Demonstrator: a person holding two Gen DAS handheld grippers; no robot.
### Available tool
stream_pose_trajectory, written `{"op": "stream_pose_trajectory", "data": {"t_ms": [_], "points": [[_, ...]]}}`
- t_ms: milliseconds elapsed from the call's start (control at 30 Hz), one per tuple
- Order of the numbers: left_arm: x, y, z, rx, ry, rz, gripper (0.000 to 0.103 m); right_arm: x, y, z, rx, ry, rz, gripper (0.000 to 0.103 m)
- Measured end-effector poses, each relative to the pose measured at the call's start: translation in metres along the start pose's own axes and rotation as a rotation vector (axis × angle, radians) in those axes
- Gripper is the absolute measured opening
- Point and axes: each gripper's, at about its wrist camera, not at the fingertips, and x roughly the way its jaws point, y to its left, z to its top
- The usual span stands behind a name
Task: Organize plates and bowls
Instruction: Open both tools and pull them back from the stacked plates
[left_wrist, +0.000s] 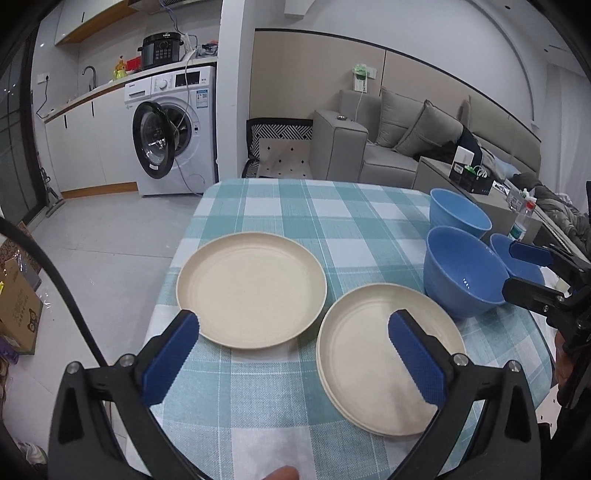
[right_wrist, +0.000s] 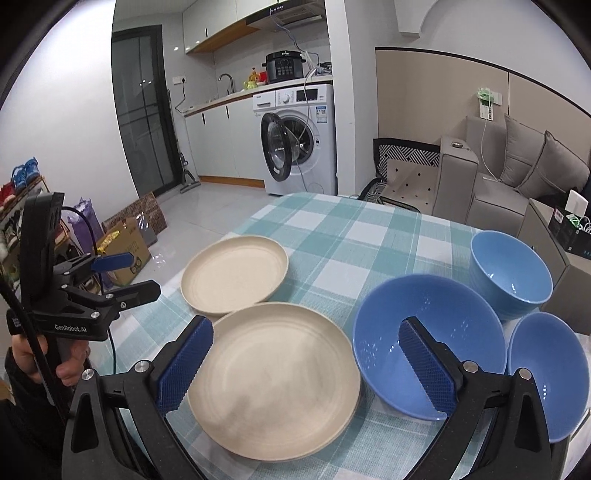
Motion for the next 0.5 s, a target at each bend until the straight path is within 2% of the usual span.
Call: {"op": "stream_pose_trajectory", "data": {"t_ms": [233, 400, 500], "points": [[-0.006, 0.007, 0.012, -0.028, -0.03, 0.013, 0.103, -0.003, 0.008, 0.025, -0.002, -0.038, 0.036, 0.102], [-0.006, 0.016, 0.02, -0.085, -0.045, 0.015, 0.103, 0.001, 0.018, 0.043, -0.023, -0.046, 0.048, 0.102], [-0.001, 0.021, 0.022, -0.094, -0.042, 0.042, 0.103, 0.007, 0.022, 0.05, -0.025, -0.038, 0.062, 0.102]]}}
